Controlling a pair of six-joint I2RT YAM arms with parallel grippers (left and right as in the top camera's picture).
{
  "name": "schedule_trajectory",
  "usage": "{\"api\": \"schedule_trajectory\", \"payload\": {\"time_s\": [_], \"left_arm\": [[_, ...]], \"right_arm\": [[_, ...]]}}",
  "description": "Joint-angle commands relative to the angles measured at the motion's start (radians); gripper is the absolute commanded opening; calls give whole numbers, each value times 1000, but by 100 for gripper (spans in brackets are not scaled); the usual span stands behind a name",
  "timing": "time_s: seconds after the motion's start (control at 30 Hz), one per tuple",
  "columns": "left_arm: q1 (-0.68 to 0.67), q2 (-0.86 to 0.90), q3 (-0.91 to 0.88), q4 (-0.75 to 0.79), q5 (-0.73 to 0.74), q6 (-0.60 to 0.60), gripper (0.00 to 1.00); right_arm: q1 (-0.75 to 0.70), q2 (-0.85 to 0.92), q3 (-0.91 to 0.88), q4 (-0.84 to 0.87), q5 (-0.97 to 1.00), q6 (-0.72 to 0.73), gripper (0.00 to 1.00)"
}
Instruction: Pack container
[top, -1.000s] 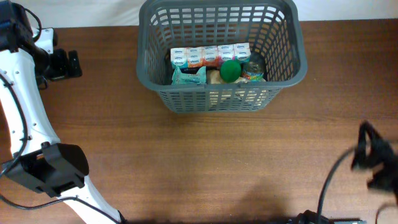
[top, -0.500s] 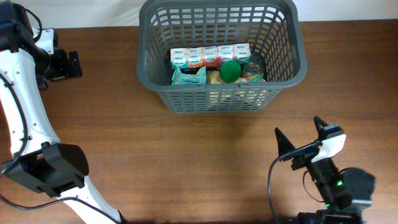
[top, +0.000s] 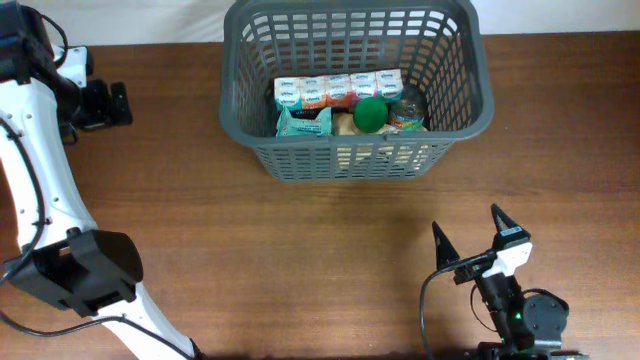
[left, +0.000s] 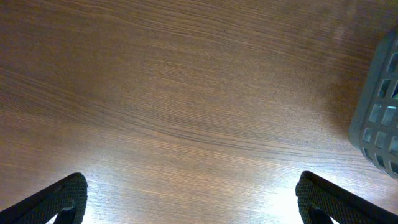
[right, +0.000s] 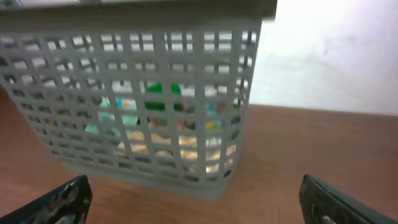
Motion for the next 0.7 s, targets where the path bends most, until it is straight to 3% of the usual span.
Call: {"api": "schedule_trajectory", "payload": {"time_s": [0.0, 0.5, 0.67], "left_arm": [[6, -3, -5, -1, 7, -9, 99], [5, -3, -7, 0, 10, -9, 99], [-34, -117, -55, 0, 10, -9, 99]], "right_arm": [[11, -12, -15, -23, 9, 8, 99], [11, -12, -15, -24, 9, 8, 99], [11, -12, -15, -24, 10, 8, 99]]}}
